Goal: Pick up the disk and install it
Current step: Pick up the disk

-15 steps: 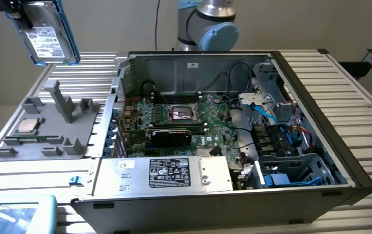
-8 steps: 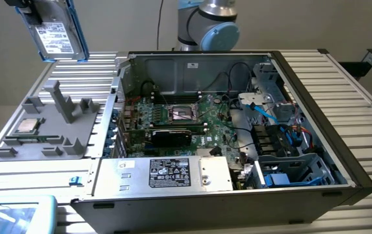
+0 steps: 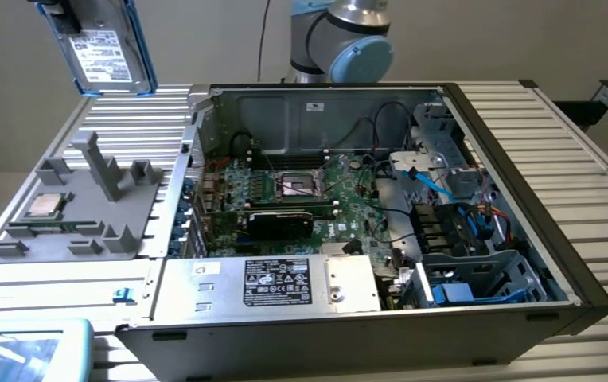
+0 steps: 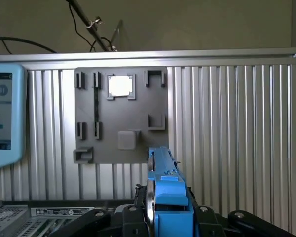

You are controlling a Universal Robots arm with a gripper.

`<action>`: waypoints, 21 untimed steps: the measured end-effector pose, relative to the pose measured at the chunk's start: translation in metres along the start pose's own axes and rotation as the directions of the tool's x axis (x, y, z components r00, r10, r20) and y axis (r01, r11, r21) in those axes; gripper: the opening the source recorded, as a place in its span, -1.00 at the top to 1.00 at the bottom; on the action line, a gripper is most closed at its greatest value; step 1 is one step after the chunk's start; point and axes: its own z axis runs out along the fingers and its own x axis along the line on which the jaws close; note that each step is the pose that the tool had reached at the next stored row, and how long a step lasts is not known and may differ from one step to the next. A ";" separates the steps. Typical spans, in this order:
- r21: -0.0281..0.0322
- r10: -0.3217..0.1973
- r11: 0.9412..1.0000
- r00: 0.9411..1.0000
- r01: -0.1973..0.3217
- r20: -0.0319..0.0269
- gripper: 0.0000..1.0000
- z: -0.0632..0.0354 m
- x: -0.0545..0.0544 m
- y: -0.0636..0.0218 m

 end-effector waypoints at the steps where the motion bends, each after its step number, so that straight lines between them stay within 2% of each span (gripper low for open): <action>1: 0.000 0.000 1.000 1.000 0.000 0.000 0.25 -0.0002 0.000 -0.0034; 7: 0.000 0.000 1.000 1.000 0.000 0.000 0.25 -0.0032 0.003 -0.0131; 15: 0.000 0.000 1.000 1.000 0.000 0.001 0.25 -0.0113 0.016 -0.0231; 21: 0.000 0.000 1.000 1.000 0.000 0.006 0.25 -0.0160 0.029 -0.0343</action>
